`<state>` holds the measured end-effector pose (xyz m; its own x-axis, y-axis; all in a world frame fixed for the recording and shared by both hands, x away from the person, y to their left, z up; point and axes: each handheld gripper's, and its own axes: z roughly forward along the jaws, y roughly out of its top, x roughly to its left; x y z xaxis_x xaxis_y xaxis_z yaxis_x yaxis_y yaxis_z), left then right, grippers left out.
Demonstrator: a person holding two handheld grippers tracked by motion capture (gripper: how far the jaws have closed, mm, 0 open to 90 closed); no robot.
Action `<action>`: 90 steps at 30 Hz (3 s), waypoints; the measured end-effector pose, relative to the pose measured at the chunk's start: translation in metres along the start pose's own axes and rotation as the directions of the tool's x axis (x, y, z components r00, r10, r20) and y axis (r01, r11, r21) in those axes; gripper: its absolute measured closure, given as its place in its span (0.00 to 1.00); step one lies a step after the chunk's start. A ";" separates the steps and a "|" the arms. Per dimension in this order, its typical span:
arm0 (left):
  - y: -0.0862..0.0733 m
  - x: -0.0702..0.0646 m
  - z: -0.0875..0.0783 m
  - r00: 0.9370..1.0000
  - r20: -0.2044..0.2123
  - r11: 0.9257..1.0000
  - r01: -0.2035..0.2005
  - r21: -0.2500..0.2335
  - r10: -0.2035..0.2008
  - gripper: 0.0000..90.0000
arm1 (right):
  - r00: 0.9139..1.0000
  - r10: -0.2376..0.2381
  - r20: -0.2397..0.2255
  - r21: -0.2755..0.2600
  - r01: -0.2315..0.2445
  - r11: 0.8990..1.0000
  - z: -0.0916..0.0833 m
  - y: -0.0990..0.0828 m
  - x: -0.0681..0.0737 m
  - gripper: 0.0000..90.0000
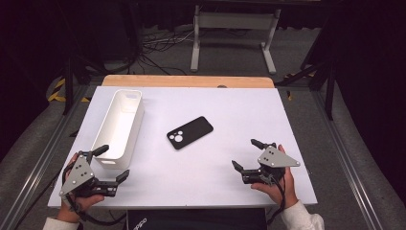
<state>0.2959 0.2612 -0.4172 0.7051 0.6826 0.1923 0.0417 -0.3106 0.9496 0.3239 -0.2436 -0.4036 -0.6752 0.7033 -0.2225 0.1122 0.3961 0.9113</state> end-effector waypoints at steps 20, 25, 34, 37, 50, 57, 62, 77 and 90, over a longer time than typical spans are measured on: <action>0.000 -0.002 0.003 1.000 0.020 1.000 0.002 0.017 -0.002 0.03 | 0.994 -0.043 -0.102 0.125 0.056 0.991 0.020 0.028 -0.003 0.15; -0.001 -0.004 0.004 1.000 0.023 1.000 0.000 0.019 -0.001 0.03 | 0.988 -0.060 -0.143 0.154 0.082 0.985 0.034 0.035 0.002 0.17; -0.001 -0.003 0.002 1.000 0.025 1.000 0.011 0.020 -0.011 0.04 | 0.969 -0.113 -0.221 0.172 0.153 0.973 0.055 0.050 0.009 0.23; -0.001 -0.003 0.003 0.999 0.029 1.000 0.015 0.022 -0.015 0.03 | 0.963 -0.122 -0.239 0.187 0.169 0.968 0.062 0.055 0.010 0.23; -0.001 -0.004 0.005 0.999 0.032 1.000 0.001 0.022 -0.002 0.04 | 0.956 -0.145 -0.256 0.204 0.199 0.958 0.076 0.065 0.008 0.26; -0.001 -0.005 0.005 0.999 0.037 1.000 0.007 0.026 -0.008 0.04 | 0.959 -0.143 -0.244 0.205 0.196 0.959 0.084 0.070 0.004 0.36; -0.002 -0.005 0.005 0.999 0.038 1.000 0.005 0.029 -0.006 0.04 | 0.963 -0.132 -0.235 0.196 0.180 0.964 0.095 0.072 -0.002 0.54; -0.002 -0.005 0.007 0.999 0.043 0.999 0.012 0.035 -0.013 0.05 | 0.987 0.010 -0.161 0.261 0.033 0.965 0.144 0.064 -0.024 1.00; -0.001 -0.007 0.009 0.999 0.049 0.999 -0.006 0.034 0.004 0.05 | 0.992 0.058 -0.108 0.281 -0.026 0.959 0.202 0.062 -0.050 1.00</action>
<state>0.2971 0.2503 -0.4214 0.7390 0.6482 0.1839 0.0615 -0.3367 0.9396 0.5122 -0.1349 -0.4055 -0.7424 0.6572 -0.1300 0.3298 0.5275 0.7829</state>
